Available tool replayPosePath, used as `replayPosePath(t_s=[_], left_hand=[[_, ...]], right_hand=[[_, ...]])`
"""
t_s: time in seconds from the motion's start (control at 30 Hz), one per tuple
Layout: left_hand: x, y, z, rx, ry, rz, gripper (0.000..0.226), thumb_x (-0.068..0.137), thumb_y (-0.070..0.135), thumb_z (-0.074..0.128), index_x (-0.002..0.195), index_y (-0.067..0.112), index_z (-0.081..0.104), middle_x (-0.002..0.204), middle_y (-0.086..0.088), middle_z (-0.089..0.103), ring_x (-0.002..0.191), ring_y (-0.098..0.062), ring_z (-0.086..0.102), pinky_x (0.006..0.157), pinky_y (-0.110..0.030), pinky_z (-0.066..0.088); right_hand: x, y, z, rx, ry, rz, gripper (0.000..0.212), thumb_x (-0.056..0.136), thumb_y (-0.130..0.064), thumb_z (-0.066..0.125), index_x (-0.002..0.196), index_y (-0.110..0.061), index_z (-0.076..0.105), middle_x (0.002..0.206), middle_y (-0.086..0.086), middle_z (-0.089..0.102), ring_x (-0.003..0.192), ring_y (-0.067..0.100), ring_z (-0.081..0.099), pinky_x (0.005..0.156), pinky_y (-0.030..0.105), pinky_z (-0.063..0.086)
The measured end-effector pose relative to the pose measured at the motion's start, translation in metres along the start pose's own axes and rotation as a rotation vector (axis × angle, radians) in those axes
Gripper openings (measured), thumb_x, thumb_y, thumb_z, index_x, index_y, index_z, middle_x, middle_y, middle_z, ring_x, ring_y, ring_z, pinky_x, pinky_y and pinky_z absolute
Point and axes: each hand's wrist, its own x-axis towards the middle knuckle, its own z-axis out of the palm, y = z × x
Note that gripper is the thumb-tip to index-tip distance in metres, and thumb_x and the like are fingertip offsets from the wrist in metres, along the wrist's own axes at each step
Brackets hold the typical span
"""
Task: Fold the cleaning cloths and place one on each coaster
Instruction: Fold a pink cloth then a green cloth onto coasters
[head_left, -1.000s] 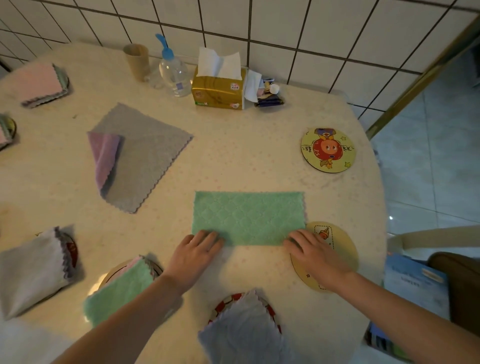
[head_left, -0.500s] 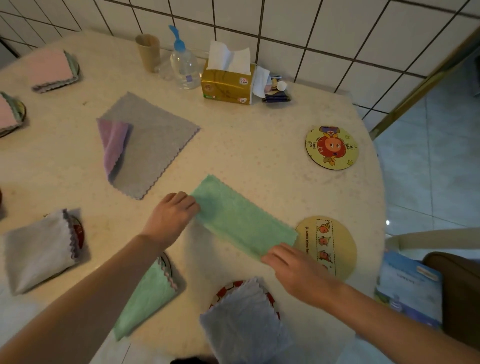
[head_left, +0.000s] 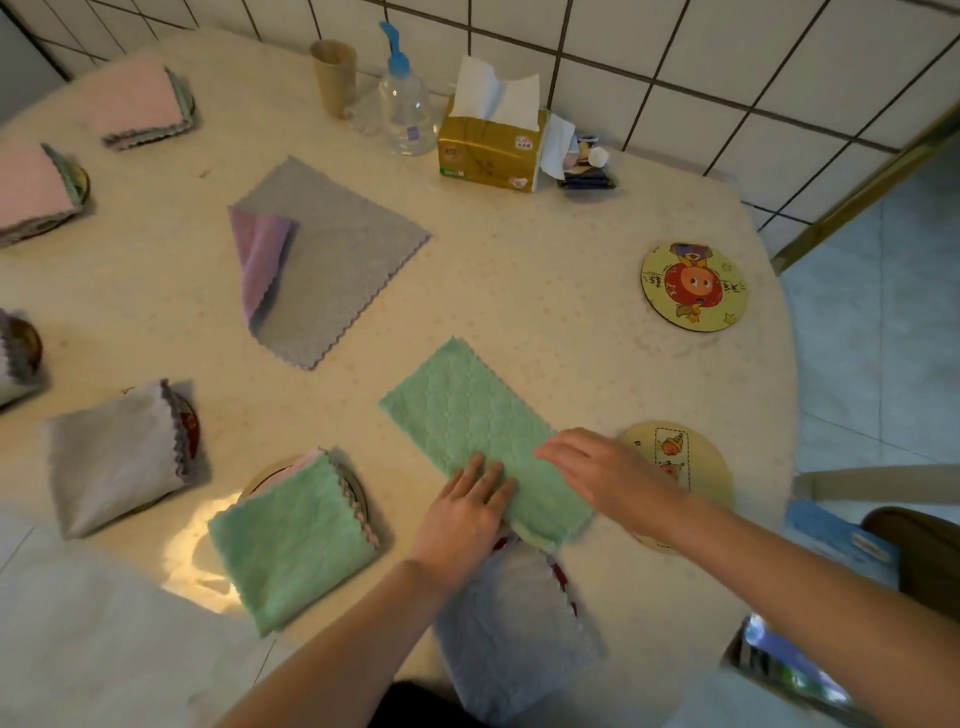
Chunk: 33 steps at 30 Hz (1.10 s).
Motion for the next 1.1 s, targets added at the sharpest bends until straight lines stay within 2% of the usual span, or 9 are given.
replayPosePath(t_s=[0.1, 0.27, 0.43, 0.53, 0.57, 0.63, 0.7, 0.87, 1.1], left_hand=[[-0.002, 0.003, 0.004, 0.035, -0.02, -0.002, 0.052, 0.074, 0.035, 0.041, 0.11, 0.014, 0.071, 0.119, -0.011, 0.067, 0.111, -0.034, 0.062, 0.088, -0.043, 0.054], [-0.007, -0.005, 0.003, -0.07, 0.034, 0.008, 0.051, 0.081, 0.04, 0.042, 0.118, 0.016, 0.067, 0.127, -0.007, 0.063, 0.119, -0.028, 0.058, 0.096, -0.038, 0.048], [-0.018, -0.021, -0.007, -0.705, 0.095, -0.164, 0.043, 0.096, 0.022, 0.048, 0.139, 0.025, 0.047, 0.136, 0.01, 0.05, 0.129, -0.004, 0.044, 0.108, -0.021, 0.035], [-0.014, -0.027, -0.016, -1.054, 0.188, -0.473, 0.029, 0.098, 0.023, 0.048, 0.12, 0.037, 0.062, 0.088, 0.016, 0.068, 0.077, -0.005, 0.057, 0.068, -0.024, 0.045], [-0.01, -0.027, -0.019, -1.188, 0.254, -0.596, 0.021, 0.098, 0.025, 0.05, 0.106, 0.033, 0.067, 0.078, 0.016, 0.067, 0.074, -0.007, 0.055, 0.064, -0.024, 0.043], [0.001, -0.032, -0.026, -1.482, 0.363, -0.809, 0.018, 0.096, 0.026, 0.052, 0.092, 0.019, 0.068, 0.084, 0.008, 0.07, 0.081, -0.014, 0.062, 0.072, -0.028, 0.05], [0.009, -0.037, -0.031, -1.67, 0.395, -0.966, 0.02, 0.098, 0.025, 0.049, 0.097, 0.013, 0.065, 0.096, -0.004, 0.072, 0.087, -0.018, 0.069, 0.076, -0.031, 0.057], [0.019, -0.046, -0.035, -1.702, 0.411, -1.09, 0.021, 0.101, 0.025, 0.043, 0.1, 0.018, 0.063, 0.101, -0.007, 0.071, 0.087, -0.022, 0.071, 0.067, -0.032, 0.059], [0.024, -0.044, -0.034, -1.663, 0.447, -1.113, 0.02, 0.101, 0.025, 0.044, 0.107, 0.019, 0.062, 0.103, -0.004, 0.069, 0.093, -0.022, 0.069, 0.068, -0.036, 0.059]], right_hand=[[0.014, 0.031, 0.005, -0.228, -0.188, -0.071, 0.084, 0.056, 0.018, 0.07, 0.133, -0.012, 0.051, 0.135, 0.008, 0.054, 0.123, 0.024, 0.053, 0.091, 0.035, 0.051], [0.032, 0.061, 0.009, -0.339, -0.41, -0.334, 0.105, 0.059, 0.019, 0.062, 0.148, -0.022, 0.025, 0.155, 0.002, 0.026, 0.14, 0.02, 0.029, 0.106, 0.035, 0.036], [0.054, 0.067, 0.006, -0.109, -0.405, -0.293, 0.083, 0.066, 0.017, 0.059, 0.14, -0.018, 0.043, 0.144, 0.002, 0.044, 0.13, 0.018, 0.042, 0.104, 0.033, 0.039], [0.073, 0.062, 0.003, 0.329, -0.412, 0.091, 0.053, 0.08, 0.003, 0.064, 0.127, -0.021, 0.057, 0.124, -0.006, 0.059, 0.113, 0.006, 0.052, 0.097, 0.017, 0.04], [0.08, 0.061, 0.001, 0.453, -0.375, 0.19, 0.044, 0.08, -0.005, 0.069, 0.119, -0.023, 0.062, 0.115, -0.01, 0.062, 0.106, 0.003, 0.056, 0.091, 0.014, 0.043], [0.097, 0.056, 0.001, 0.632, -0.234, 0.309, 0.016, 0.082, -0.017, 0.071, 0.095, -0.025, 0.068, 0.093, -0.009, 0.066, 0.086, 0.005, 0.06, 0.078, 0.021, 0.047], [0.116, 0.051, 0.007, 0.721, -0.105, 0.415, 0.001, 0.086, -0.021, 0.067, 0.085, -0.021, 0.066, 0.082, -0.005, 0.067, 0.078, 0.009, 0.061, 0.076, 0.031, 0.048], [0.141, 0.041, 0.024, 0.493, -0.137, 0.497, 0.018, 0.094, -0.029, 0.053, 0.084, -0.015, 0.057, 0.08, 0.011, 0.065, 0.072, 0.025, 0.058, 0.061, 0.032, 0.039], [0.136, 0.034, 0.023, 0.098, -0.203, 0.449, 0.022, 0.1, -0.035, 0.029, 0.092, -0.018, 0.041, 0.073, -0.002, 0.052, 0.063, 0.022, 0.051, 0.052, 0.033, 0.034]])
